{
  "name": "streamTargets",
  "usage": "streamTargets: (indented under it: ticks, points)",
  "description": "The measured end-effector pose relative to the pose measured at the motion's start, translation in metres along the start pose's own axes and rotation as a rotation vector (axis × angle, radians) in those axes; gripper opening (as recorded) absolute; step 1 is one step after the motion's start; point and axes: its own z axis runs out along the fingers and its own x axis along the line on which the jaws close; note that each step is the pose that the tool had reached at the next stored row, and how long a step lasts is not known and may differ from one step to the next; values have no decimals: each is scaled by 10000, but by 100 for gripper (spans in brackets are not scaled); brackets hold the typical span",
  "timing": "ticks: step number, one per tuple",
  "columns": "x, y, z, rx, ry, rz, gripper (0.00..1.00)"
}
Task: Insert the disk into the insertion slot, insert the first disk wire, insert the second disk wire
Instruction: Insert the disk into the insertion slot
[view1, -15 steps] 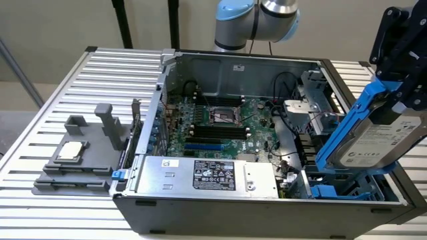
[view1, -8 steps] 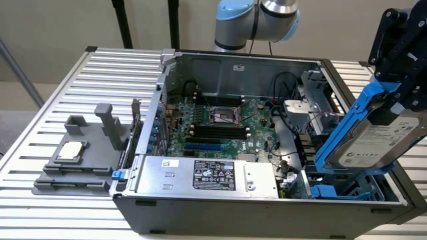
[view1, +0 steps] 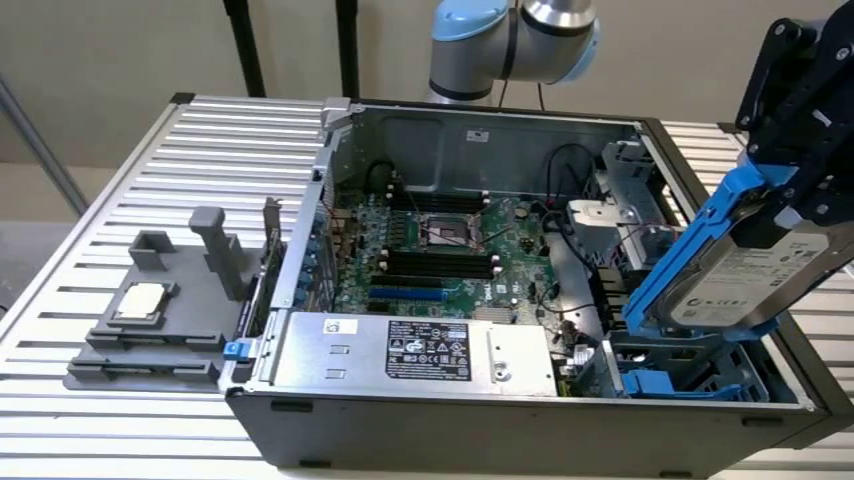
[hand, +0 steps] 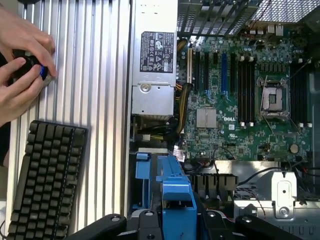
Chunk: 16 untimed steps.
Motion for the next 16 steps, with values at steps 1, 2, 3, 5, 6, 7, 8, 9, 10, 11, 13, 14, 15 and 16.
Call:
streamTargets:
  ticks: [1,2,3,5,6,7,8,9,10,11,13,14,15,16]
  points:
    - [18,0,5,0,-65,-3,33]
    - [34,-1,8,0,-87,-3,33]
    - [43,-1,10,0,-90,-5,33]
    - [54,-2,12,0,-91,-5,33]
    - [58,-2,14,6,-91,-5,33]
    - [62,-3,18,17,-93,-7,33]
    - [66,-1,22,39,-92,-7,33]
    - [70,2,26,80,-89,-9,33]
    - [74,5,33,136,-88,-13,33]
    - [79,9,41,175,-89,-16,33]
    - [85,19,55,191,-88,-16,33]
    - [87,23,61,192,-87,-16,33]
    - [89,26,69,193,-87,-16,33]
    - [91,29,77,193,-85,-16,33]
